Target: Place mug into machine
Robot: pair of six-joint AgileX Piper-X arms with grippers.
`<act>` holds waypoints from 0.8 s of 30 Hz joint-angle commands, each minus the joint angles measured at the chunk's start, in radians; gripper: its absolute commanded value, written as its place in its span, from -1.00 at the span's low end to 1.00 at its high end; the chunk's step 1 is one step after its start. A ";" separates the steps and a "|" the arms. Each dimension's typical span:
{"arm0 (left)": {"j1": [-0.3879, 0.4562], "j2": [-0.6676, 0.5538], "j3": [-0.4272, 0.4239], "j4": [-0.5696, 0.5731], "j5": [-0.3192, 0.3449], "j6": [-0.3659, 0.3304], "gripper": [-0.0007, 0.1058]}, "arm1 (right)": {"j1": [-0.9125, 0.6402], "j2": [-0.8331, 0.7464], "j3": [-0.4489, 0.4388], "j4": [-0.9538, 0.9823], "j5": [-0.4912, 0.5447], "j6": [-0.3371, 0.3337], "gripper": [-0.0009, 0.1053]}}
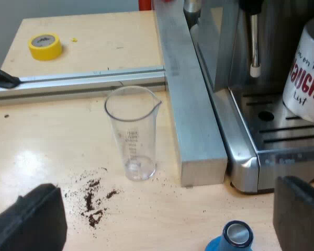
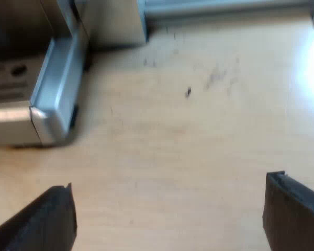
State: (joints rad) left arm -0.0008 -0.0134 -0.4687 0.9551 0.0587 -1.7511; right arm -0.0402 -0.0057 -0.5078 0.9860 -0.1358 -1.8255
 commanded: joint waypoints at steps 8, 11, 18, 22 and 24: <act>-0.001 -0.135 -0.003 -0.020 0.005 -0.001 0.54 | 0.000 -0.043 0.023 -0.039 -0.002 0.008 0.41; -0.001 -0.135 -0.003 -0.020 0.005 -0.001 0.54 | 0.000 -0.043 0.023 -0.039 -0.002 0.008 0.41; -0.001 -0.135 -0.003 -0.020 0.005 -0.001 0.54 | 0.000 -0.043 0.023 -0.039 -0.002 0.008 0.41; -0.001 -0.135 -0.003 -0.020 0.005 -0.001 0.54 | 0.000 -0.043 0.023 -0.039 -0.002 0.008 0.41; -0.001 -0.138 -0.003 -0.020 0.005 -0.001 0.54 | 0.000 -0.043 0.023 -0.039 -0.002 0.008 0.41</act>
State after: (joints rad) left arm -0.0008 -0.0134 -0.4684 0.9543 0.0587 -1.7511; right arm -0.0402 -0.0057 -0.4817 0.9598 -0.1358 -1.8172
